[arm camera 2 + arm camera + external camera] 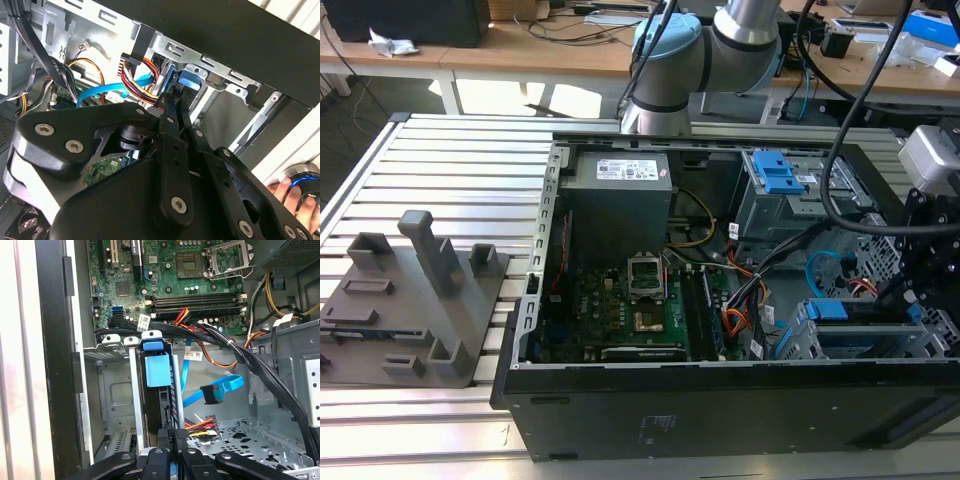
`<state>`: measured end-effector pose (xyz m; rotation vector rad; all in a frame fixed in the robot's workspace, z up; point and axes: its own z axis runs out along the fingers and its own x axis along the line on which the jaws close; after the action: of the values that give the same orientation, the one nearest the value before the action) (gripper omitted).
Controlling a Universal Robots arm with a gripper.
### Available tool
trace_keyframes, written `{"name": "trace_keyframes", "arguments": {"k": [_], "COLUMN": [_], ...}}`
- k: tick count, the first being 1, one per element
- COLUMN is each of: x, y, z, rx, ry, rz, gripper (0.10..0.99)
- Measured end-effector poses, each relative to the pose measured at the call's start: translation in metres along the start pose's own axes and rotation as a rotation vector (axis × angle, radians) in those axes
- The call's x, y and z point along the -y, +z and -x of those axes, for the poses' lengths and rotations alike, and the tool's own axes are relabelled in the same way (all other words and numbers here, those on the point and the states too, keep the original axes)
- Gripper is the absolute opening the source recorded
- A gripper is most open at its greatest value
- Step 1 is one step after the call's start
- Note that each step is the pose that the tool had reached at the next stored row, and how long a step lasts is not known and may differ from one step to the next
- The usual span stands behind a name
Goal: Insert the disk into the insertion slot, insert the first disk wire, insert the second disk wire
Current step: 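Insert the first disk wire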
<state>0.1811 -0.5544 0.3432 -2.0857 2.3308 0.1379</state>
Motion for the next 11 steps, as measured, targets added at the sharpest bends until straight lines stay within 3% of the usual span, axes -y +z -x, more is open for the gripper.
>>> {"name": "trace_keyframes", "arguments": {"k": [6,9,11], "x": [-0.0001,-0.0002,-0.0001], "y": [-0.0037,-0.003,-0.0019], "z": [0.0003,0.0003,0.0003], "rx": [0.0044,0.0271,0.0317], "ry": [0.0,-0.002,-0.002], "rz": [0.001,0.003,0.004], "gripper": [0.161,0.161,0.161]}}
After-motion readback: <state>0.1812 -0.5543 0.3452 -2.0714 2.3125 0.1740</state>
